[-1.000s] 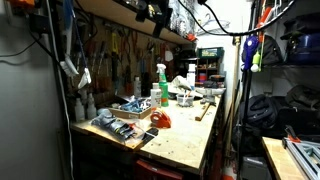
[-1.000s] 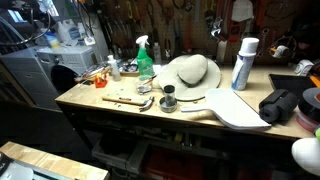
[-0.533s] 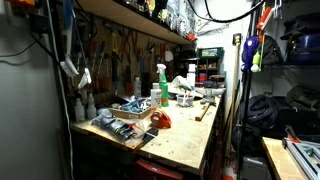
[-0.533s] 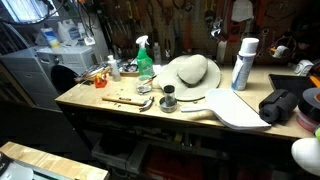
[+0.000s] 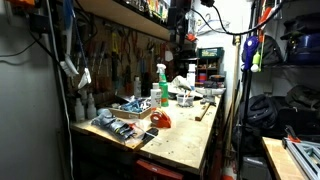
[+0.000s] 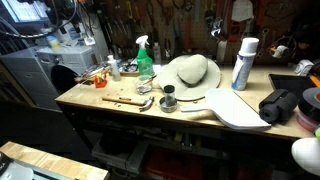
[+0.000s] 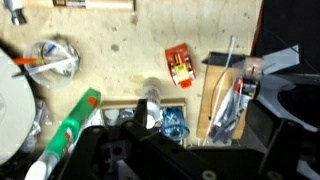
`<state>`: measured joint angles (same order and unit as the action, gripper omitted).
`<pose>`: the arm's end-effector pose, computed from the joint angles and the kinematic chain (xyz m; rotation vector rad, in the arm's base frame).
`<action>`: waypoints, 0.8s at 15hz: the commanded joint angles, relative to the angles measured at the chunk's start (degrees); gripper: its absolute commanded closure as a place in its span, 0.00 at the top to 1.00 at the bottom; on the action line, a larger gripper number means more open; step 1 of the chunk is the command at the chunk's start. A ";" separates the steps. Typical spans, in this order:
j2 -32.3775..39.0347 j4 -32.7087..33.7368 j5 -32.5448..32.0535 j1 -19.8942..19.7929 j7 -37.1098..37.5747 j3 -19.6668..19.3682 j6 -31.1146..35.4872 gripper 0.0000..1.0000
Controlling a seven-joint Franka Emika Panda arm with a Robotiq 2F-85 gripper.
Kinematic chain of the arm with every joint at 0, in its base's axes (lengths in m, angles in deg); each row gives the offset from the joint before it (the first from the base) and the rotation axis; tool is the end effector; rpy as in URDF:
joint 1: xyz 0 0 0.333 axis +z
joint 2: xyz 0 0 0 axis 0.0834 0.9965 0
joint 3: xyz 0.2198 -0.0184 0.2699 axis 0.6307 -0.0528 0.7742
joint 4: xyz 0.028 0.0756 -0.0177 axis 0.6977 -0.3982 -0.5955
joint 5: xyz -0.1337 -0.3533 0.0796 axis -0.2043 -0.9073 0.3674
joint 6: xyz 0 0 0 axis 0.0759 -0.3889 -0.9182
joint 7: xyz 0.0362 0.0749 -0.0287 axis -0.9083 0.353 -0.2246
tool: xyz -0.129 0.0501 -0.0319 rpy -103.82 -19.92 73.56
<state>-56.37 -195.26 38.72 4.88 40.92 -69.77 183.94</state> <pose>0.4657 0.0003 0.5759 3.0967 0.0044 0.1788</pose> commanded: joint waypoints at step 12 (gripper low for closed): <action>4.56 -14.28 11.11 -1.49 -6.36 -4.51 2.48 1.00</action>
<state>-52.02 -205.78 43.72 2.30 41.89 -72.85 185.19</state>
